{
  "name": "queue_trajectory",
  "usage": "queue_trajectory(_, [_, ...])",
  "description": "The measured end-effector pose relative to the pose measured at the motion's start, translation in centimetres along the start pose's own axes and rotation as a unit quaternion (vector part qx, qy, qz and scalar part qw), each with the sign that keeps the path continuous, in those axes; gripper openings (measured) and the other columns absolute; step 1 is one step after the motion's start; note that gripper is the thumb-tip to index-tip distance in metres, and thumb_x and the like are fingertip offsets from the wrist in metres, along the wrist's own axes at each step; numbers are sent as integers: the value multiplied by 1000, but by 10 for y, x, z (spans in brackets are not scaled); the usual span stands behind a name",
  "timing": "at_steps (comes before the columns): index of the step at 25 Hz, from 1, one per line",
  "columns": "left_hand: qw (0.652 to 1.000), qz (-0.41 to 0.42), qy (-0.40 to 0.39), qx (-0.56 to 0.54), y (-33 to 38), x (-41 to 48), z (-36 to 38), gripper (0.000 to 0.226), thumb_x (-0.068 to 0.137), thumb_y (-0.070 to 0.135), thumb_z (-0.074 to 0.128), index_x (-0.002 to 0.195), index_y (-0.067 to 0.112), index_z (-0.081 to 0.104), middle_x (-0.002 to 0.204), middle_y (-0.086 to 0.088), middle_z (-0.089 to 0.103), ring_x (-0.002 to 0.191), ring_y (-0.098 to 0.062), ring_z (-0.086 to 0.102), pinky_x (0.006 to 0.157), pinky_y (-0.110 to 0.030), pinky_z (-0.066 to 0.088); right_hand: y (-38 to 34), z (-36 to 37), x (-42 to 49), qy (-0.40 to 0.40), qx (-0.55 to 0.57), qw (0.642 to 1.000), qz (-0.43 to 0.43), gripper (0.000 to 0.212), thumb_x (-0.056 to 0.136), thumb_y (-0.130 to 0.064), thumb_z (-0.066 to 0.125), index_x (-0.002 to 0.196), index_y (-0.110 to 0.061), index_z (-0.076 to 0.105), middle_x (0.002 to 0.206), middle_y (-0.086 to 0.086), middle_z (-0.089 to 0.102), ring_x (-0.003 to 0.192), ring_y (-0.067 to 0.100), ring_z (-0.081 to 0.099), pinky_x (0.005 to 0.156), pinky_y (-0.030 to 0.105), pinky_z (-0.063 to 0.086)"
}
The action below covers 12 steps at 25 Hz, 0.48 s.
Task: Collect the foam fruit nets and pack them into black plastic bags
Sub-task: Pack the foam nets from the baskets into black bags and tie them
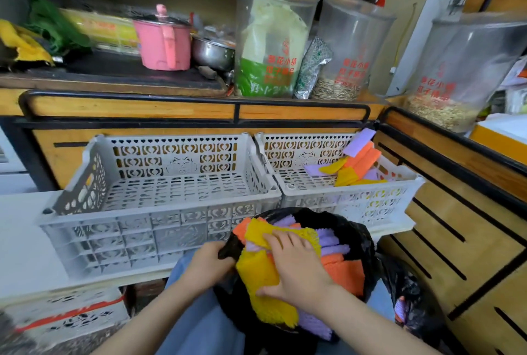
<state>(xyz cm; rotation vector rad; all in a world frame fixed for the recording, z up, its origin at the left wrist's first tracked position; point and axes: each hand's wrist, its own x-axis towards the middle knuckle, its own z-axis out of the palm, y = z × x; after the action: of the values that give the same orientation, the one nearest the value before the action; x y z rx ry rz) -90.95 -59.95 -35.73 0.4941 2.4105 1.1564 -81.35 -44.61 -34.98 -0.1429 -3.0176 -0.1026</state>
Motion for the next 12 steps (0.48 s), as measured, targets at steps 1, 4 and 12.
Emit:
queue_trajectory(1, [996, -21, -6, -90, 6, -4, -4, 27, 86, -4, 52, 63, 10, 53, 51, -2, 55, 43, -8, 53, 45, -16, 39, -3, 3, -1, -7, -9, 1000, 21, 107, 26, -84, 63, 109, -17, 66, 104, -1, 67, 91, 19, 66, 71, 37, 56])
queue_trajectory(4, [960, -42, -6, -276, 23, -14, -22, 21, 88, -3, 52, 68, 3, 54, 61, -13, 55, 43, -17, 53, 45, -22, 47, -4, 3, 2, -19, -2, 999, 46, 114, 15, -78, 71, 108, -12, 68, 100, 1, 69, 86, 20, 67, 70, 38, 56])
queue_trajectory(12, [907, -46, 15, -417, 48, -13, -59, 16, 93, 10, 53, 77, 6, 53, 61, -6, 51, 52, -18, 53, 53, -28, 51, 18, 1, 14, 28, -90, 992, -78, 67, 32, -41, 85, 94, -25, 66, 86, -5, 63, 76, 18, 61, 62, 26, 48])
